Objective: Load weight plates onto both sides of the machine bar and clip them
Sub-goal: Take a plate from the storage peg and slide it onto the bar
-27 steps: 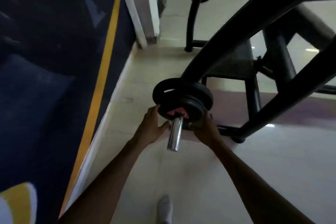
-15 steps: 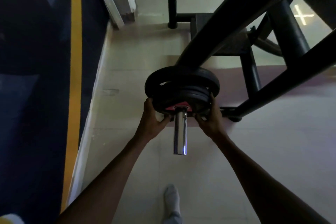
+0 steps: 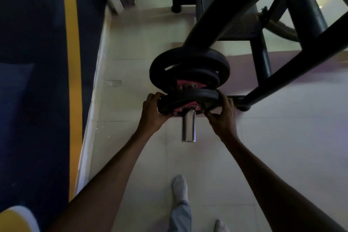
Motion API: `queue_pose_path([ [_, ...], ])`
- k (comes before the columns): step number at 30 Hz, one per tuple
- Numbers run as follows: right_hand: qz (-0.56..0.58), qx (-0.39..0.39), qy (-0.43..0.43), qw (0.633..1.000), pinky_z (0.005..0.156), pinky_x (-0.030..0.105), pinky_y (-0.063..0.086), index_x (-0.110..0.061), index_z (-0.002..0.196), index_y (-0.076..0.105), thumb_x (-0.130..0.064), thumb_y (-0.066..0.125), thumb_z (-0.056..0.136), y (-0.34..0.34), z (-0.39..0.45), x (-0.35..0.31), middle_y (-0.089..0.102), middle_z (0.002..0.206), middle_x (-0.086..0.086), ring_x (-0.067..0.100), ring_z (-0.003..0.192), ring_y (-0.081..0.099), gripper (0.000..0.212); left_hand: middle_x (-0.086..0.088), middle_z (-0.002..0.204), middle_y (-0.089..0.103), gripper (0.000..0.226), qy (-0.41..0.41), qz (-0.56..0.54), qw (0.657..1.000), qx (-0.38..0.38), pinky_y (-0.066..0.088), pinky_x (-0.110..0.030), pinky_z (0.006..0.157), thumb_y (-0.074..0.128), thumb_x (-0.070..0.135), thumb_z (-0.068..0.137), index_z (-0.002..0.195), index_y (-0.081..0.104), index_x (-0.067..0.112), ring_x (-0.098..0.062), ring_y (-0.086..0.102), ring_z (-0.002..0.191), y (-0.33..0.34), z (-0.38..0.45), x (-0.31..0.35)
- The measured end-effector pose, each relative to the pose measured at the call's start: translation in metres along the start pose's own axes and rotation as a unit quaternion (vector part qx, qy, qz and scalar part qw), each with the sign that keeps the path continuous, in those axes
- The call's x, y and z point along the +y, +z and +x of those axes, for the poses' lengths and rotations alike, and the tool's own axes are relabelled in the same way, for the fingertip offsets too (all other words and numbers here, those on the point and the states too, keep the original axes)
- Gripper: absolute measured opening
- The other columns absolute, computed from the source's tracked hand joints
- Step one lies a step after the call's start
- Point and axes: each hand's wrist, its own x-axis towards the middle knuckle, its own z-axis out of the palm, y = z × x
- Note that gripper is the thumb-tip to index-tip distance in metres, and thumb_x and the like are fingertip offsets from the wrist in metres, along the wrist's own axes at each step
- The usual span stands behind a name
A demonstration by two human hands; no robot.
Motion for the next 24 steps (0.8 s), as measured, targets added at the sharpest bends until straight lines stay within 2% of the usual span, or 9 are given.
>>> queue_pose_path([
  [2, -0.005, -0.024, -0.004, 1.0, 0.089, 0.032, 0.059, -0.02, 0.137, 0.05, -0.018, 0.084, 0.079, -0.006, -0.011, 0.005, 0.047, 0.133, 0.006, 0.013, 0.114, 0.05, 0.067, -0.006, 0.103, 0.056, 0.056, -0.001, 0.0, 1.0, -0.01, 0.052, -0.037, 0.073, 0.091, 0.039, 0.067, 0.104, 0.059, 0.013, -0.029, 0.06, 0.091, 0.002, -0.011, 0.003],
  [5, -0.018, -0.054, -0.049, 0.997, 0.087, 0.028, 0.057, -0.015, 0.127, 0.055, -0.022, 0.08, 0.079, -0.013, -0.028, 0.011, 0.055, 0.128, 0.007, 0.018, 0.11, 0.057, 0.054, -0.011, 0.089, 0.062, 0.046, -0.019, -0.037, 0.999, -0.005, 0.048, -0.04, 0.065, 0.09, 0.019, 0.077, 0.094, 0.049, 0.008, -0.029, 0.06, 0.082, 0.004, -0.043, 0.008],
  [7, -0.01, -0.072, -0.089, 0.993, 0.086, 0.03, 0.058, -0.013, 0.124, 0.057, -0.017, 0.075, 0.083, -0.018, -0.042, 0.013, 0.063, 0.122, 0.004, 0.015, 0.108, 0.063, 0.045, -0.013, 0.085, 0.065, 0.045, -0.028, -0.043, 0.999, 0.009, 0.052, -0.049, 0.067, 0.089, 0.017, 0.078, 0.092, 0.047, 0.008, -0.033, 0.064, 0.084, 0.005, -0.068, 0.013],
  [9, -0.013, -0.085, -0.106, 0.991, 0.081, 0.04, 0.059, -0.014, 0.115, 0.058, 0.0, 0.073, 0.084, -0.023, -0.059, 0.018, 0.068, 0.113, 0.001, 0.012, 0.102, 0.065, 0.037, -0.011, 0.081, 0.064, 0.045, -0.032, -0.043, 0.998, 0.026, 0.053, -0.052, 0.067, 0.089, 0.02, 0.076, 0.089, 0.048, 0.009, -0.035, 0.064, 0.083, 0.006, -0.095, 0.015],
  [13, -0.014, -0.097, -0.099, 0.99, 0.072, 0.048, 0.056, -0.018, 0.099, 0.056, 0.007, 0.067, 0.082, -0.034, -0.109, 0.03, 0.065, 0.096, -0.002, 0.015, 0.089, 0.064, 0.033, -0.009, 0.078, 0.063, 0.042, -0.043, -0.034, 0.997, 0.047, 0.053, -0.041, 0.065, 0.09, 0.011, 0.075, 0.087, 0.05, 0.007, -0.027, 0.062, 0.076, 0.008, -0.155, 0.021],
  [16, 0.015, -0.1, -0.089, 0.991, 0.07, 0.031, 0.056, -0.022, 0.098, 0.056, -0.001, 0.066, 0.088, -0.056, -0.146, 0.025, 0.065, 0.094, -0.011, 0.002, 0.09, 0.062, 0.025, -0.01, 0.083, 0.065, 0.041, -0.044, -0.036, 0.996, 0.062, 0.056, -0.047, 0.072, 0.091, 0.013, 0.074, 0.091, 0.053, 0.008, -0.028, 0.065, 0.086, 0.012, -0.204, 0.034],
  [19, 0.051, -0.104, -0.088, 0.989, 0.07, 0.01, 0.051, -0.024, 0.103, 0.058, -0.005, 0.067, 0.092, -0.092, -0.174, 0.009, 0.064, 0.097, -0.019, -0.012, 0.093, 0.06, 0.024, -0.005, 0.09, 0.066, 0.041, -0.039, -0.053, 0.994, 0.082, 0.056, -0.041, 0.073, 0.091, 0.013, 0.075, 0.096, 0.056, 0.01, -0.014, 0.063, 0.089, 0.016, -0.245, 0.065],
  [21, 0.073, -0.101, -0.081, 0.989, 0.071, 0.009, 0.051, -0.02, 0.106, 0.06, -0.002, 0.069, 0.09, -0.123, -0.191, -0.001, 0.064, 0.098, -0.019, -0.015, 0.095, 0.059, 0.025, -0.001, 0.094, 0.067, 0.041, -0.034, -0.071, 0.993, 0.09, 0.057, -0.035, 0.074, 0.091, 0.013, 0.076, 0.098, 0.057, 0.012, -0.01, 0.063, 0.092, 0.018, -0.27, 0.091],
  [24, 0.093, -0.083, -0.082, 0.989, 0.073, 0.016, 0.054, -0.018, 0.115, 0.06, -0.002, 0.071, 0.088, -0.172, -0.211, -0.014, 0.064, 0.104, -0.023, -0.015, 0.101, 0.059, 0.033, 0.004, 0.1, 0.069, 0.043, -0.005, -0.09, 0.991, 0.103, 0.058, -0.03, 0.077, 0.091, 0.016, 0.076, 0.105, 0.059, 0.012, -0.01, 0.065, 0.095, 0.02, -0.299, 0.134],
])
